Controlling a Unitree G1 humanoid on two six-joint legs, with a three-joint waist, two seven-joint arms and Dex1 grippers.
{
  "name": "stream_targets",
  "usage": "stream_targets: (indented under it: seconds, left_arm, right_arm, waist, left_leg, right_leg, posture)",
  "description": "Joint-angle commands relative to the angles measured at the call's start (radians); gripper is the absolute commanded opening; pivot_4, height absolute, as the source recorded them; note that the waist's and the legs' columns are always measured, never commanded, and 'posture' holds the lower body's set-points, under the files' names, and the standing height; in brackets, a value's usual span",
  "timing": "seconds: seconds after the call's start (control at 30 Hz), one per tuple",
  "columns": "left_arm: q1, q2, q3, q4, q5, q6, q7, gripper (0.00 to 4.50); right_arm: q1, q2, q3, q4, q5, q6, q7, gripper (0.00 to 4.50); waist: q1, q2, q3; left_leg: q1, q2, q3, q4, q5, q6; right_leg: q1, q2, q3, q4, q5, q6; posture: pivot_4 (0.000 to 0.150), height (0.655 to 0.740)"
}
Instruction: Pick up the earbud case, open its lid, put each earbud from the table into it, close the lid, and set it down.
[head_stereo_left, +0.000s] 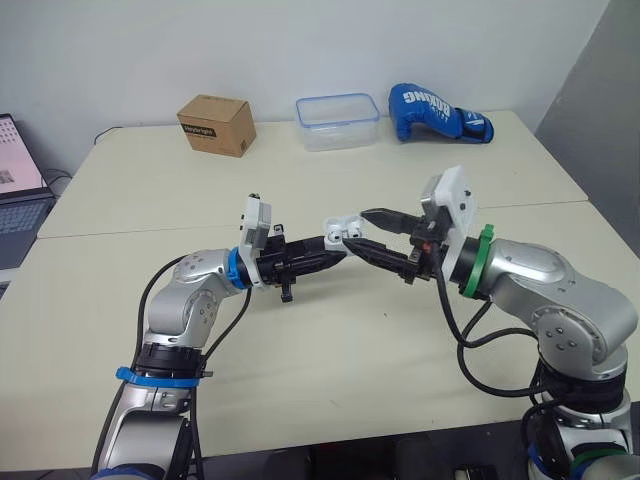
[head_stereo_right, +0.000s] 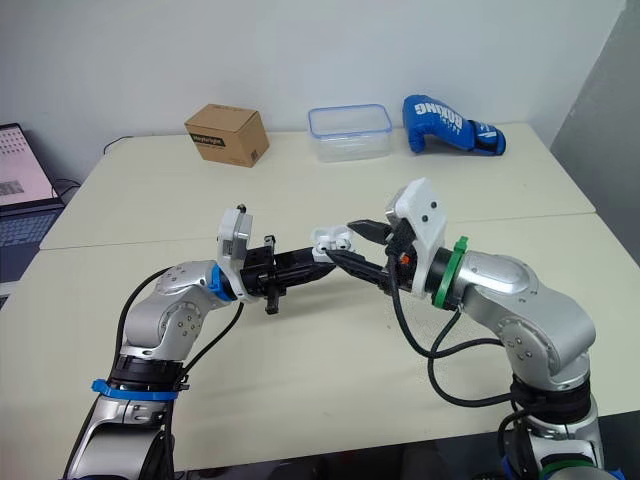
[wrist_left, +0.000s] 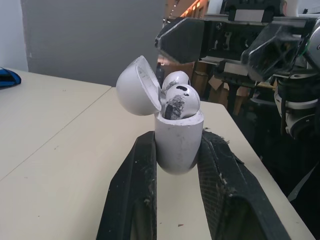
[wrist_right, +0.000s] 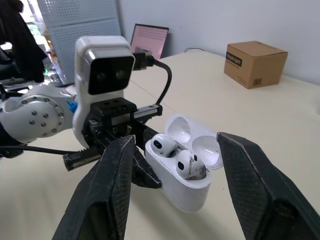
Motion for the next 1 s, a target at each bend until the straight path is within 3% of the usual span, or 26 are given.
stream_targets:
  seconds: [0.03, 0.07, 0.17, 0.37, 0.73, 1.0]
  left_arm:
    - [-0.012, 0.014, 0.016, -0.014, -0.006, -0.028, -0.019, 0.76]
    - [-0.01, 0.017, 0.014, -0.011, -0.003, -0.032, -0.024, 0.76]
    - [-0.004, 0.022, 0.01, 0.002, 0.001, -0.044, -0.04, 0.76]
    - [0.009, 0.033, 0.0, -0.007, -0.005, -0.04, -0.079, 0.76]
    - [0.032, 0.048, -0.005, -0.077, -0.032, 0.012, -0.087, 0.76]
    - [0.04, 0.035, -0.002, -0.11, -0.035, 0.038, -0.057, 0.76]
  right_arm:
    - [-0.015, -0.039, -0.097, -0.036, 0.16, 0.022, 0.052, 2.7]
    - [-0.018, -0.052, -0.108, -0.029, 0.189, 0.029, 0.06, 2.7]
    - [-0.047, -0.092, -0.122, 0.016, 0.225, 0.028, 0.065, 2.13]
    - [-0.135, -0.163, -0.034, 0.17, 0.111, -0.067, 0.128, 0.04]
    - [-0.36, -0.173, 0.325, 0.576, -0.302, -0.41, 0.375, 0.04]
    - [-0.377, -0.133, 0.401, 0.637, -0.392, -0.503, 0.521, 0.04]
  waist:
    - [0.0, 0.0, 0.0]
    - [0.001, 0.0, 0.0]
    - [0.001, 0.0, 0.0]
    - [-0.001, 0.0, 0.0]
    - [-0.005, 0.0, 0.0]
    - [-0.003, 0.0, 0.0]
  left_leg:
    - [0.0, 0.0, 0.0, 0.0, 0.0, 0.0]
    - [0.0, 0.0, 0.0, 0.0, 0.0, 0.0]
    - [0.0, 0.0, 0.0, 0.0, 0.0, 0.0]
    - [0.0, 0.0, 0.001, 0.0, 0.0, 0.0]
    - [0.0, 0.0, 0.001, 0.0, 0.0, 0.0]
    - [-0.001, 0.0, 0.0, 0.0, 0.0, 0.0]
  right_leg:
    - [0.0, 0.0, 0.0, 0.0, 0.0, 0.0]
    - [0.0, 0.0, 0.0, 0.0, 0.0, 0.0]
    - [0.0, 0.0, 0.0, 0.0, 0.0, 0.0]
    - [0.0, 0.0, 0.0, 0.0, 0.0, 0.0]
    - [0.0, 0.0, 0.0, 0.0, 0.0, 0.0]
    - [-0.001, 0.0, 0.0, -0.001, 0.0, 0.0]
  posture:
    - [0.15, 0.7307]
    - [0.15, 0.7307]
    - [0.15, 0.7307]
    - [0.15, 0.7307]
    - [0.15, 0.7307]
    - [0.15, 0.7307]
